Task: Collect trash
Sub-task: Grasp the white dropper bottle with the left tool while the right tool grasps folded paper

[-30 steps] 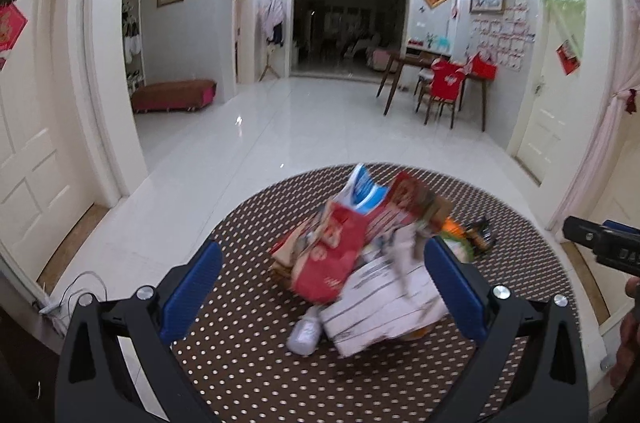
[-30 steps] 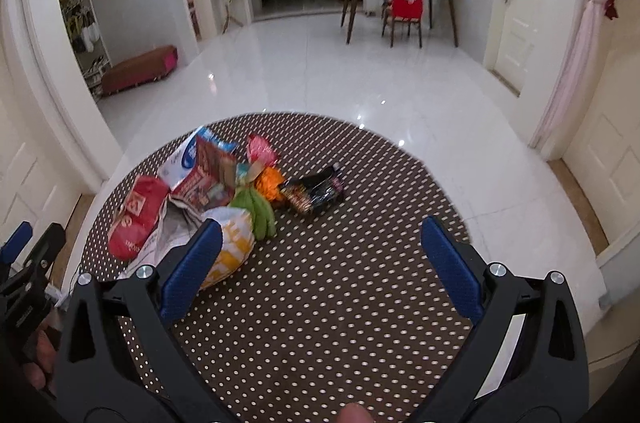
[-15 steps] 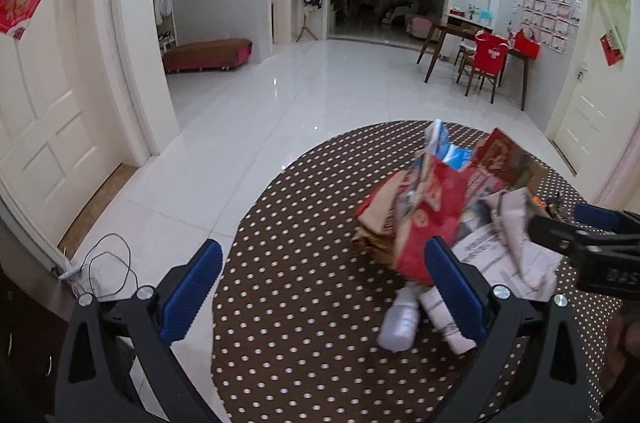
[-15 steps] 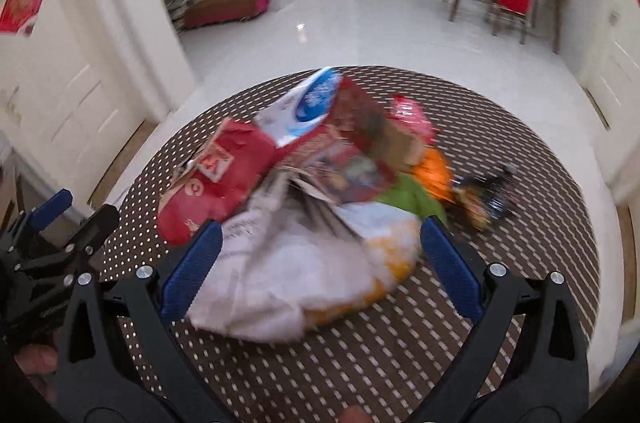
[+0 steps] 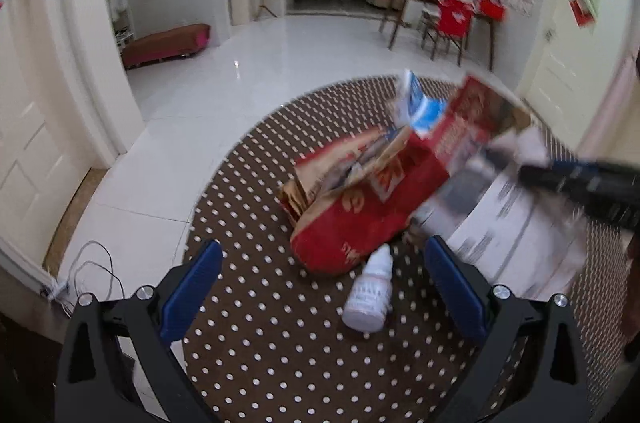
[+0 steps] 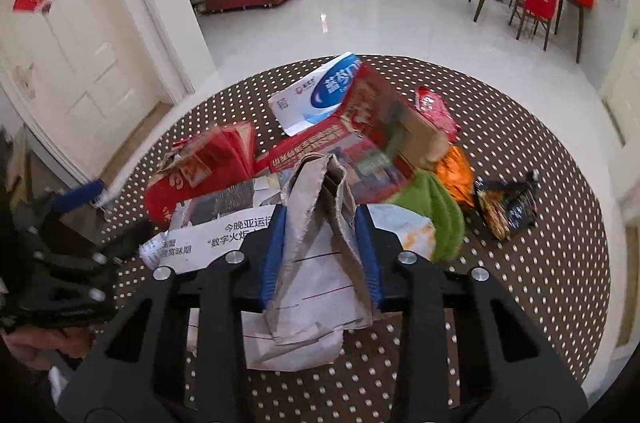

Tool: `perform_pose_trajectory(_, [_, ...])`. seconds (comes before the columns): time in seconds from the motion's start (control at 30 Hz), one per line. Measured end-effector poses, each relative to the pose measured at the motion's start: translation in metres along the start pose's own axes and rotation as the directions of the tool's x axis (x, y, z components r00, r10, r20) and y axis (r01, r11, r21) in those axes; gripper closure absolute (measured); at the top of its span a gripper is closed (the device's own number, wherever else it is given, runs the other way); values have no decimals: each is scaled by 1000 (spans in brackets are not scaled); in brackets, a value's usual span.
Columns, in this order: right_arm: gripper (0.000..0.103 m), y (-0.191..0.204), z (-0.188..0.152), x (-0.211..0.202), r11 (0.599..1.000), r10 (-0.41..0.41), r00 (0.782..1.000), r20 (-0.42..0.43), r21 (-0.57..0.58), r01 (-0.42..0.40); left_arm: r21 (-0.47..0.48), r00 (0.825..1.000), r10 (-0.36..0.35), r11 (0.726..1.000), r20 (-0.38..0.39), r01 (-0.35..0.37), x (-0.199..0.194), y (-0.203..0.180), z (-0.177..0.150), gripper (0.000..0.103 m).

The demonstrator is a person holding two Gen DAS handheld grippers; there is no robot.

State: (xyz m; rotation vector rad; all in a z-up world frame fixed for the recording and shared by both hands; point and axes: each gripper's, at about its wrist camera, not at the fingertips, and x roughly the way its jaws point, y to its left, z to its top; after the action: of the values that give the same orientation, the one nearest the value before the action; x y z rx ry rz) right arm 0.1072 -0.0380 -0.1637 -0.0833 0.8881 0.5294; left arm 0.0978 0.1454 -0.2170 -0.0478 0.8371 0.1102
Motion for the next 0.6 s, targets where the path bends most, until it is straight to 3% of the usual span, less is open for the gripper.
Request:
perform_pose_trajectory(0.2, [69, -27, -3, -30, 997, -17, 998, 54, 78, 12, 92, 997, -16, 995, -75, 23, 21, -25, -14, 6])
perform_pose_trajectory(0.27, [69, -36, -5, -42, 995, -29, 997, 75, 100, 21, 113, 994, -33, 993, -100, 45, 26, -35, -17, 29])
perform_pose_trajectory(0.3, [69, -39, -9, -47, 994, -36, 996, 83, 108, 27, 110, 994, -43, 992, -103, 55, 27, -36, -18, 31])
perform_pose_trajectory(0.4, [69, -53, -15, -62, 989, -59, 993, 105, 143, 43, 113, 994, -55, 991, -97, 66, 23, -43, -16, 56])
perform_pose_trajectory(0.43, [69, -56, -14, -62, 987, -68, 992, 108, 153, 51, 111, 994, -57, 992, -98, 67, 22, -46, -16, 73])
perform_pose_trajectory(0.47, [69, -62, -16, -66, 985, -74, 991, 112, 166, 54, 105, 993, -58, 992, -102, 69, 20, -48, -15, 78])
perform_pose_trajectory(0.6, [69, -90, -28, -82, 971, -111, 985, 133, 228, 79, 77, 991, -70, 994, -116, 79, 14, -56, -17, 79])
